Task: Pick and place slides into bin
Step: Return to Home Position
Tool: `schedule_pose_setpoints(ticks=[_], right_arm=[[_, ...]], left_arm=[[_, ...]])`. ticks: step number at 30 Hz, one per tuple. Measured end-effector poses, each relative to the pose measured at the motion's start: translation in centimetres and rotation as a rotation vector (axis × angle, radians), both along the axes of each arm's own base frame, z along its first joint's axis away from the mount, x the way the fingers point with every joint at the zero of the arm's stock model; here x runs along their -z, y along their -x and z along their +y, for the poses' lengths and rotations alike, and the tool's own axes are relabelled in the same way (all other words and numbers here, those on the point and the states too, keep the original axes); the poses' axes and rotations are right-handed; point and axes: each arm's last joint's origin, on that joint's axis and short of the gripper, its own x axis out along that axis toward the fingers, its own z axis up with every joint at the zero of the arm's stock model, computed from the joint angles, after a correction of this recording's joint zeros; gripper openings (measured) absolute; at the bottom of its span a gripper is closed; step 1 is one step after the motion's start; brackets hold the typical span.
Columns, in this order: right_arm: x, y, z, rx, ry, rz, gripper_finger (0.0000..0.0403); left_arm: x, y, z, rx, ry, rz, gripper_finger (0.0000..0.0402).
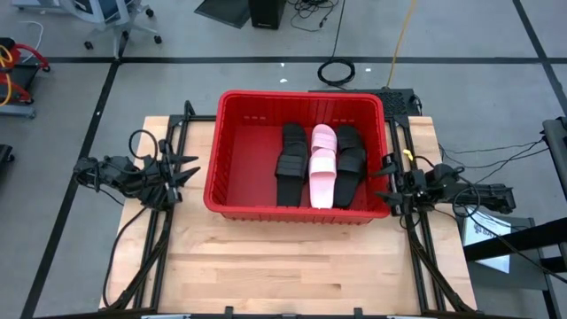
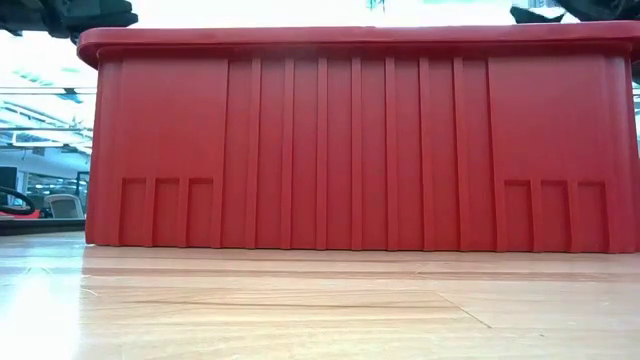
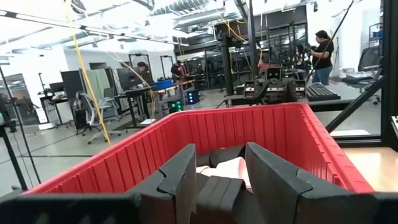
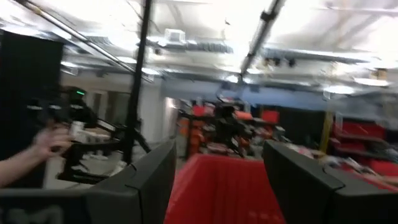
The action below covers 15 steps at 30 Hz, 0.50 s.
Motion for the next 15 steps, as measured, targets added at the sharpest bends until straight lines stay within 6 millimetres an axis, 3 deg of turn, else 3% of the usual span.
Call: schedule_pose_setpoints(ticks=[10, 15], right_arm=[[0.4, -0.2, -0.1, 0.042, -0.012, 0.040, 0.0228], [0.3, -0.1, -0.1, 0.039, -0.016, 0.028, 0.0232]], left_arm=[[2.1, -1.5, -0.5, -0.005, 0.024, -0.167, 0.0147], [3.5, -2.1, -1.1, 0.138, -0.014, -0.202, 0.0147]])
